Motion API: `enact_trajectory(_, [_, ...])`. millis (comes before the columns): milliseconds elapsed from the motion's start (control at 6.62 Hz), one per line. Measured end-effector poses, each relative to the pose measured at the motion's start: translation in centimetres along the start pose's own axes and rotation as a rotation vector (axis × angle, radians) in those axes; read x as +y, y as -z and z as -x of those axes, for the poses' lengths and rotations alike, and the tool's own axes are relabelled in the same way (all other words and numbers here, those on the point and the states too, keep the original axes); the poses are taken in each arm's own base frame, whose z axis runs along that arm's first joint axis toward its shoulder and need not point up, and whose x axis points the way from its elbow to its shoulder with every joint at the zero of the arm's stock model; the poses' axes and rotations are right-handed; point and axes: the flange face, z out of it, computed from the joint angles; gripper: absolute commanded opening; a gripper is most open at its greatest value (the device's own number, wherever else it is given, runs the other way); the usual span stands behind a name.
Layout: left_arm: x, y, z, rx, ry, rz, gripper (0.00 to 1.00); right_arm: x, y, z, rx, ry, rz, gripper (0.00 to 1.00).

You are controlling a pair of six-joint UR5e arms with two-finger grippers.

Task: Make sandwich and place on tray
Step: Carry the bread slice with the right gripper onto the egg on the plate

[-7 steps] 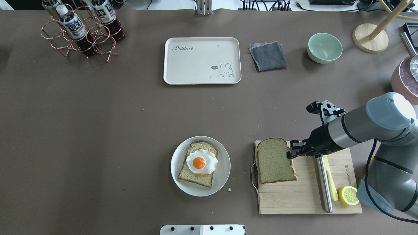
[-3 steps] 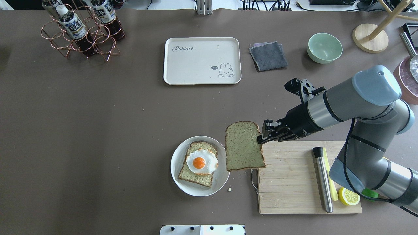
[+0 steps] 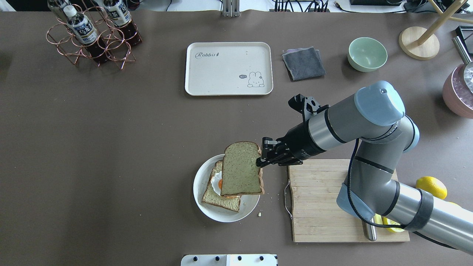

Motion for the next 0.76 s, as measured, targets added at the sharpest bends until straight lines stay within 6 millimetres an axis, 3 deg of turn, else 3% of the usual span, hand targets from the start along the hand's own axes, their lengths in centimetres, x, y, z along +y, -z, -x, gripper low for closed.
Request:
enact_trajectory(302, [0.0,-0.1,0.0,0.0,0.0,0.001,0.98,0.4,-3.7,0.1,-0.069,-0.087,-0.024,0.0])
enact_trajectory(756, [-0.1,0.1,-0.1,0.0,-0.003,-0.001,0.98,1.3,-6.1,-2.1,-0.108,-0.176,-0.044,0.0])
